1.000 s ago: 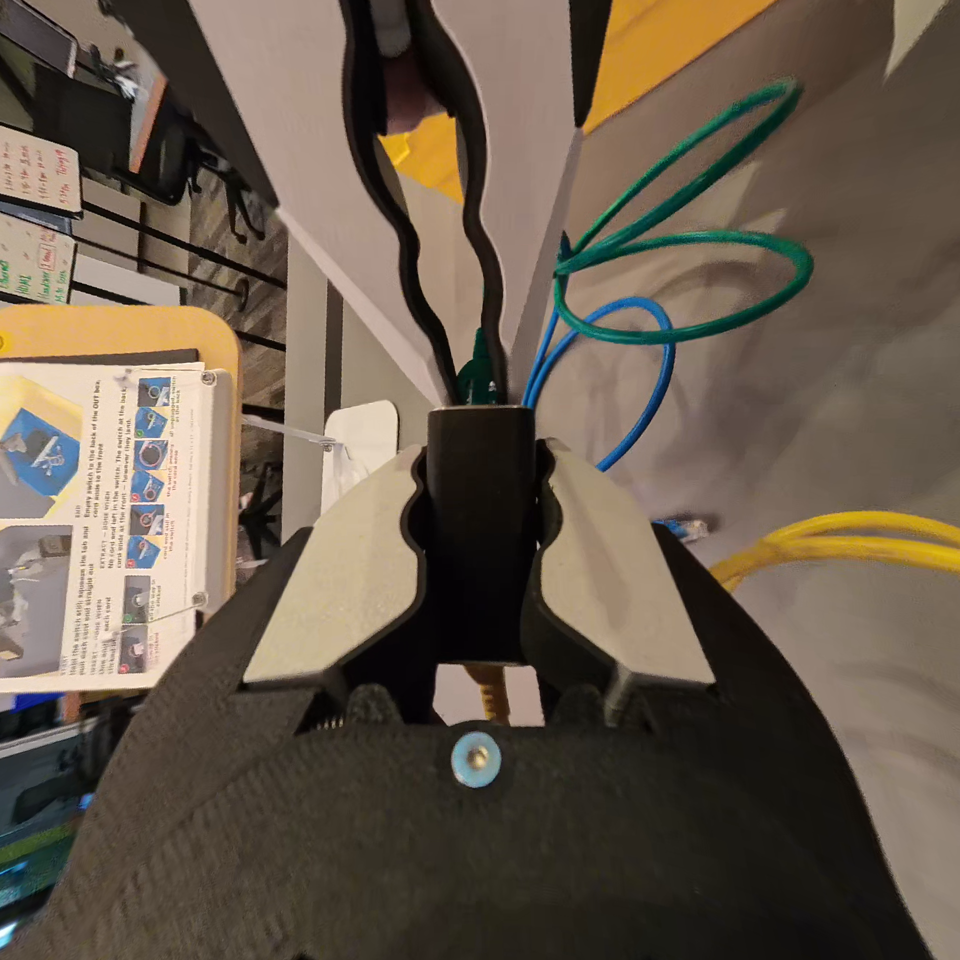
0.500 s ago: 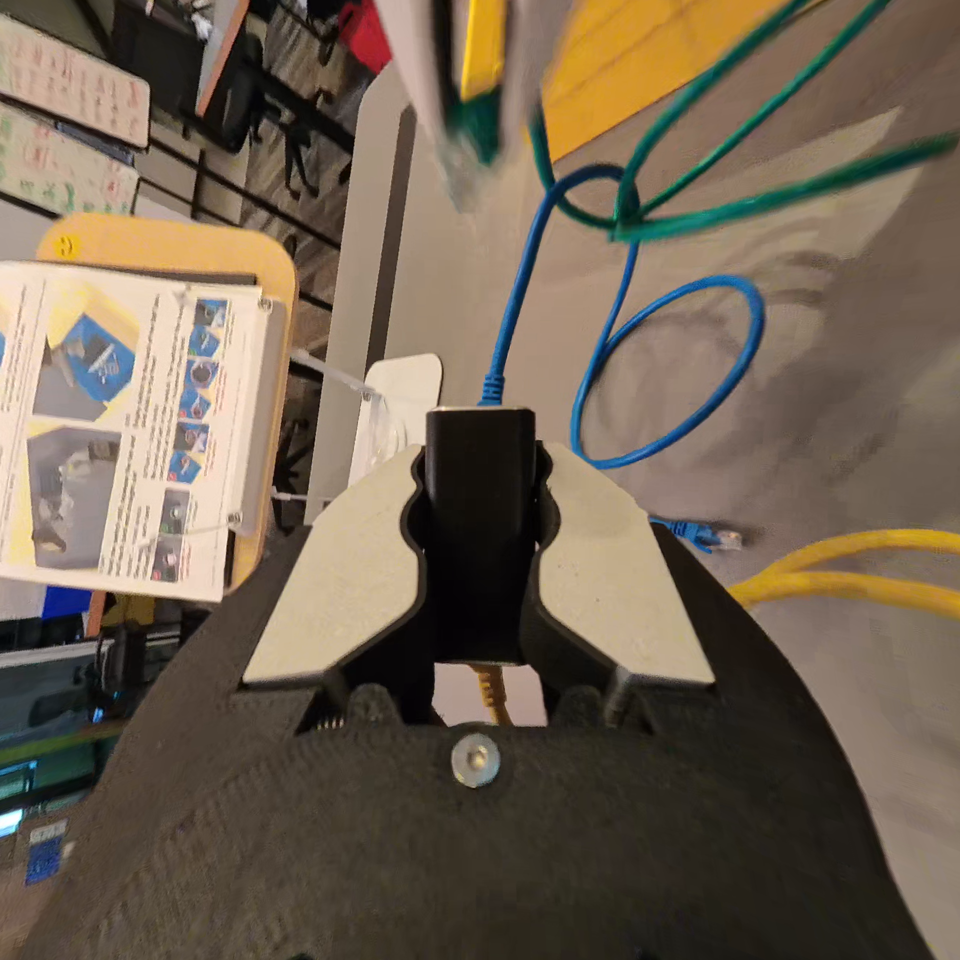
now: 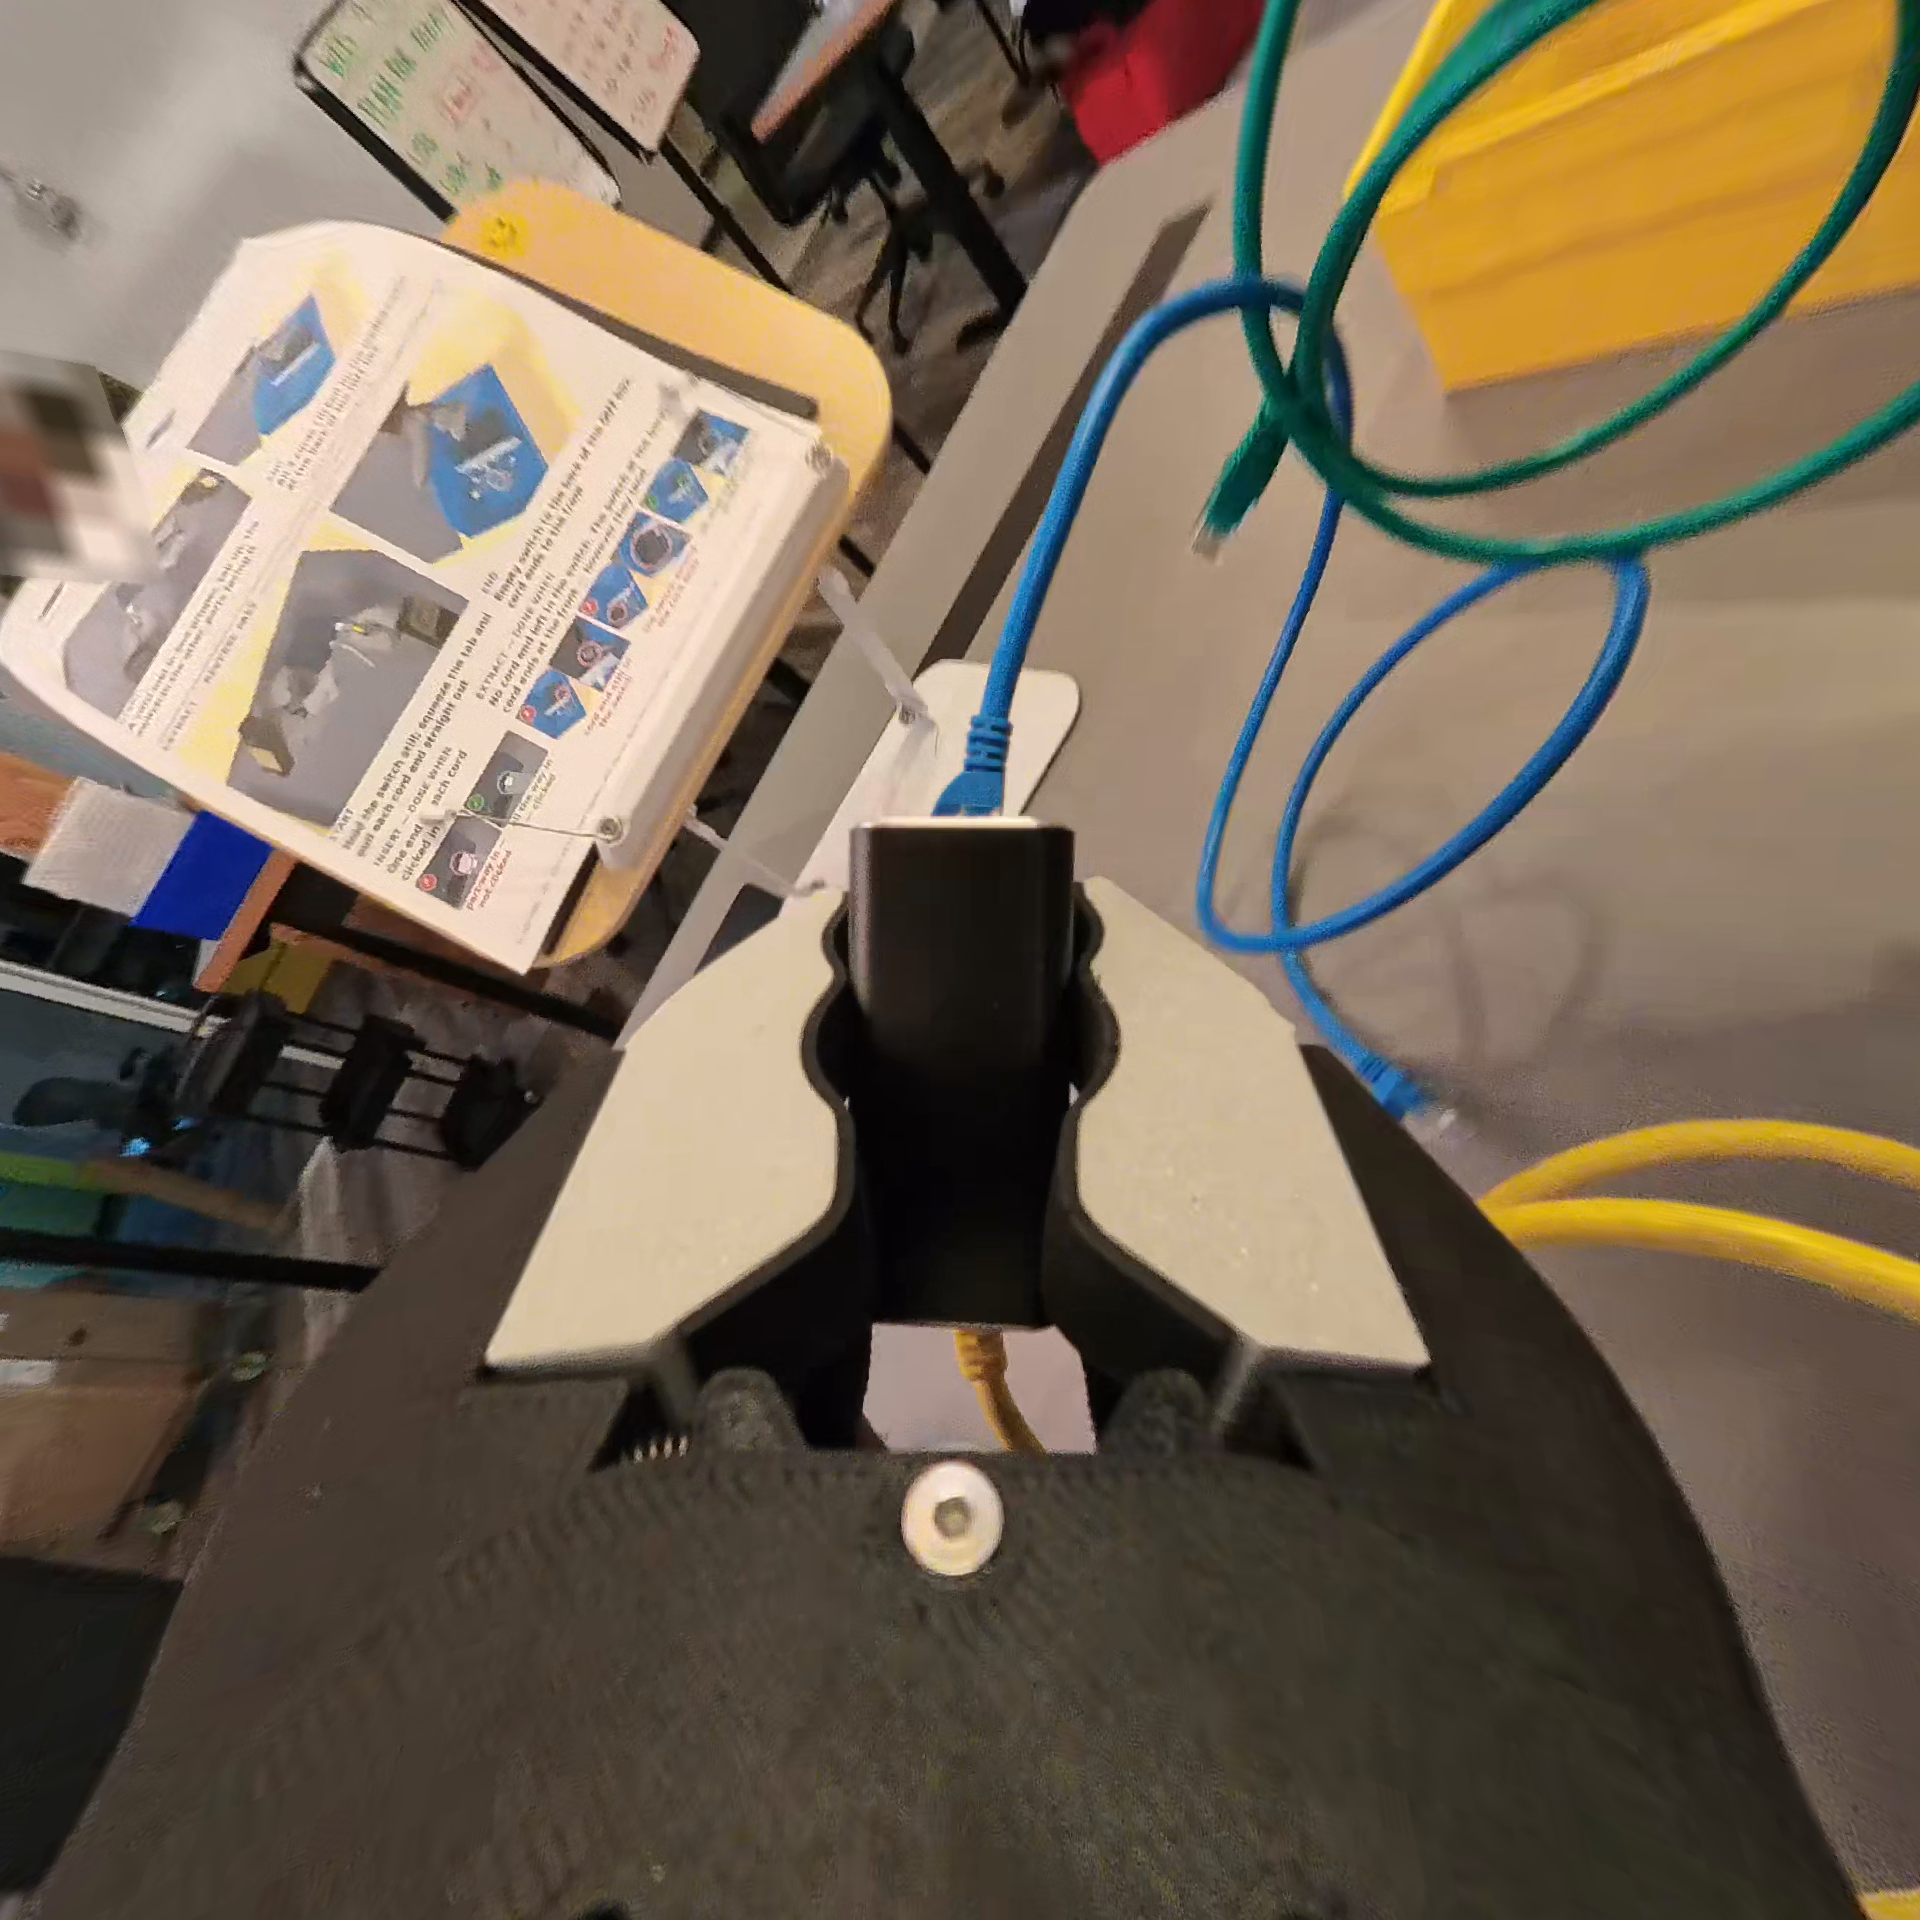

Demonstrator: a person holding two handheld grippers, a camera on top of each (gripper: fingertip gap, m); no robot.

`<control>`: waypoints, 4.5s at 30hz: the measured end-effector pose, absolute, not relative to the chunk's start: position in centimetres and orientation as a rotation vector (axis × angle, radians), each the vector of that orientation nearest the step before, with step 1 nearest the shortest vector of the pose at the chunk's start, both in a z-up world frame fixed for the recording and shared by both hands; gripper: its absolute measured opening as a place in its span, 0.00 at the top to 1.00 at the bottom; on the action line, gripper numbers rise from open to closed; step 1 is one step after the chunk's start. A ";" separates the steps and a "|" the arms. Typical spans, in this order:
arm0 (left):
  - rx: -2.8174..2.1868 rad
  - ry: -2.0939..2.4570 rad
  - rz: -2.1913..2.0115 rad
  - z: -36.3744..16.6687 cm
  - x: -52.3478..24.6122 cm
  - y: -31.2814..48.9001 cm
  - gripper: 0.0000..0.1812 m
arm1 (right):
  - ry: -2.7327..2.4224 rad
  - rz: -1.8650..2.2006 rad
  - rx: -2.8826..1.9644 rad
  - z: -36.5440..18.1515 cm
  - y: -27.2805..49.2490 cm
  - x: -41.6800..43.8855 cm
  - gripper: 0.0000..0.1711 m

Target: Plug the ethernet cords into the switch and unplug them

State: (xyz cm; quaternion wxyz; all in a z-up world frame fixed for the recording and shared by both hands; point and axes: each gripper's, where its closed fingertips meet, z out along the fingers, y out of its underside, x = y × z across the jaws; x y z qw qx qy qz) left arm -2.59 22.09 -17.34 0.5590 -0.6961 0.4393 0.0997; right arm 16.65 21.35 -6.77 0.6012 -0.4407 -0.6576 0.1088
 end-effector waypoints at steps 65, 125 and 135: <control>-1.448 1.433 0.577 -21.0 0.6 20.9 0.80 | -0.830 -0.358 -1.797 -20.1 29.6 36.7 0.95; -1.708 1.332 -0.172 -18.0 -3.0 18.2 0.40 | -1.545 0.230 -0.980 -17.5 22.3 2.2 0.97; -1.386 1.347 0.176 -17.1 -2.4 19.7 0.60 | -1.509 0.515 -0.995 -16.2 20.8 2.0 0.97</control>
